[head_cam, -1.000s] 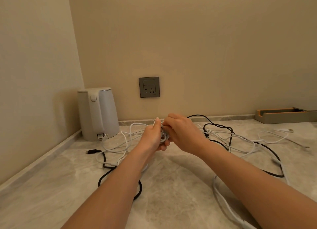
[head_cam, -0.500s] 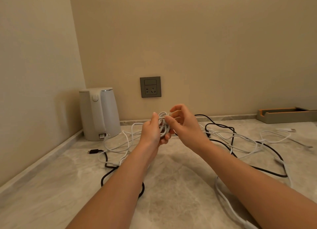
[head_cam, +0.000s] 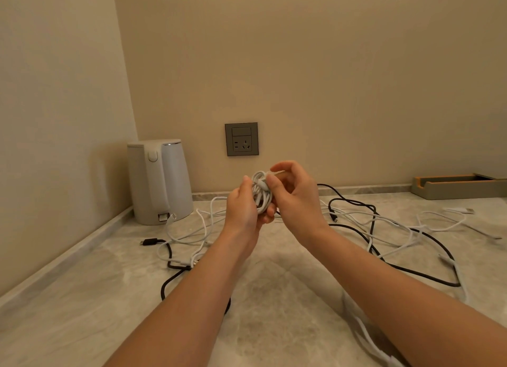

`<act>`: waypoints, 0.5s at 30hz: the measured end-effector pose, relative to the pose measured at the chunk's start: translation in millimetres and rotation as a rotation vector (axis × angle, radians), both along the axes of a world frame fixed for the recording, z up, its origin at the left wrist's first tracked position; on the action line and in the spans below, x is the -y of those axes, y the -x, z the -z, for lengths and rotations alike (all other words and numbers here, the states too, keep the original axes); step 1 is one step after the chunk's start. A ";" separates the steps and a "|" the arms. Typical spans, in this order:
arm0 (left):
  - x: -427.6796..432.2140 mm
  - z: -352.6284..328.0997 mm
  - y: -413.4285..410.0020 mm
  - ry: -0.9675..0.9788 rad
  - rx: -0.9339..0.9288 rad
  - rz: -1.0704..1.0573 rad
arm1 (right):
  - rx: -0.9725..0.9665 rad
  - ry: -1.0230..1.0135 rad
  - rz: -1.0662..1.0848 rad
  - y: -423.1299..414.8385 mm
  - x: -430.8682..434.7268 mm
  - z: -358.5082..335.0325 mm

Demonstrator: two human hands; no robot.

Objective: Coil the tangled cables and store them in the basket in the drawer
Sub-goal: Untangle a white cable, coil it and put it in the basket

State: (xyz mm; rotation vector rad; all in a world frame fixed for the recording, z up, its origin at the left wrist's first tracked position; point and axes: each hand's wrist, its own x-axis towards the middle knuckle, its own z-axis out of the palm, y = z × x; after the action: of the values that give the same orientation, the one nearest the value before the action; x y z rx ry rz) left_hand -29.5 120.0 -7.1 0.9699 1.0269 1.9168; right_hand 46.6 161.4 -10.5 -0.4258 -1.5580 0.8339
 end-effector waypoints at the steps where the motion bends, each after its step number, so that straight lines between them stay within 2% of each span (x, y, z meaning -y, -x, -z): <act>1: 0.9 -0.2 0.0 -0.011 0.018 0.013 | -0.025 0.029 -0.032 0.3 0.5 -0.1; 3: 3.5 -0.6 0.2 -0.023 0.046 0.036 | -0.043 0.072 -0.069 1.3 0.8 1.2; 6: 3.8 -0.3 1.5 -0.012 0.039 0.030 | 0.034 0.083 -0.037 2.5 -3.4 5.7; 11: 3.1 2.3 4.4 0.038 -0.132 -0.074 | 0.164 -0.011 0.105 2.7 -8.5 9.7; 15: 7.3 -2.6 -4.6 -0.051 -0.161 -0.062 | 0.014 0.109 -0.104 0.3 -1.5 2.8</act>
State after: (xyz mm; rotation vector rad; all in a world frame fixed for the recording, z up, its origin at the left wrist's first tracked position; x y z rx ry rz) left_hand -24.8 112.8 -4.5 1.1487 1.1152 1.9486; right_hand 46.3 162.9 -13.3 -0.4328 -1.5631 1.0010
